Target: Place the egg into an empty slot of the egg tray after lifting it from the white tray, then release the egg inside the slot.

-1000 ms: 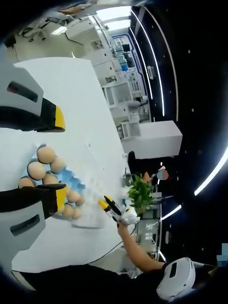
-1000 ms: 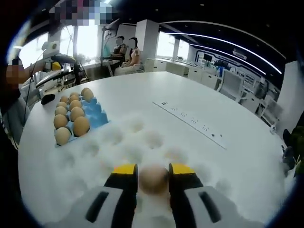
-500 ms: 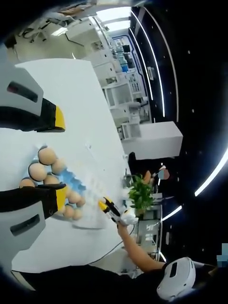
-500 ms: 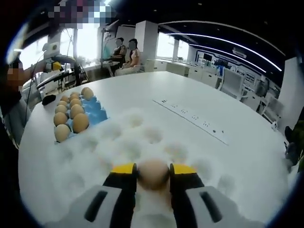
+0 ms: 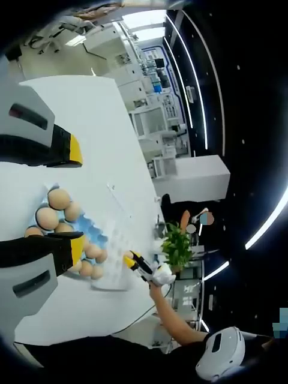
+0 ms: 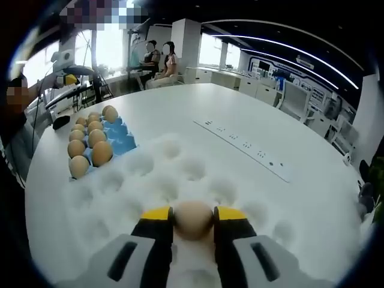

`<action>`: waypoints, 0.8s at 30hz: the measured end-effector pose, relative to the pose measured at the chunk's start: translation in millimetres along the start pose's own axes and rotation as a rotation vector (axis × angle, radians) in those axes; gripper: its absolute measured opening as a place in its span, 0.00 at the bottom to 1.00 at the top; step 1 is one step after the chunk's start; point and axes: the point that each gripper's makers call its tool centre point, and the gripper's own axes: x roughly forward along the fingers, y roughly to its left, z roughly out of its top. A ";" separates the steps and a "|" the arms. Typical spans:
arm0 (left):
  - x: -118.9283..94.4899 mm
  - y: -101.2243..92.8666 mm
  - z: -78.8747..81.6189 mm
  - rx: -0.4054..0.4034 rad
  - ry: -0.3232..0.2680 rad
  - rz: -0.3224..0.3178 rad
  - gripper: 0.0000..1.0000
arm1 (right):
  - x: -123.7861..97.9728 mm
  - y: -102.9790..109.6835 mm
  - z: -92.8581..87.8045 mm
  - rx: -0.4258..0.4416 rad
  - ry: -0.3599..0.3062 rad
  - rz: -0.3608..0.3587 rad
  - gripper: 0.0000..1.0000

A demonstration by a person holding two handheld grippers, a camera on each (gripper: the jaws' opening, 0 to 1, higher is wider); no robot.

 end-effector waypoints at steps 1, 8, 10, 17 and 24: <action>-0.3 0.2 -0.6 -0.001 0.003 0.000 0.43 | -1.0 -0.5 0.4 0.002 0.000 -0.002 0.26; -1.9 2.6 -1.5 -0.003 0.004 0.004 0.43 | -11.4 -2.0 18.8 0.051 -0.054 -0.005 0.26; -1.7 2.7 -2.4 0.000 0.008 0.004 0.43 | -12.4 -0.2 24.7 0.047 -0.061 -0.002 0.26; 0.4 1.5 -2.7 -0.003 0.004 -0.002 0.43 | -10.1 3.6 43.0 0.033 -0.101 0.011 0.26; 0.4 1.2 -3.2 -0.006 0.002 -0.004 0.43 | 3.2 21.6 62.5 0.009 -0.124 0.061 0.26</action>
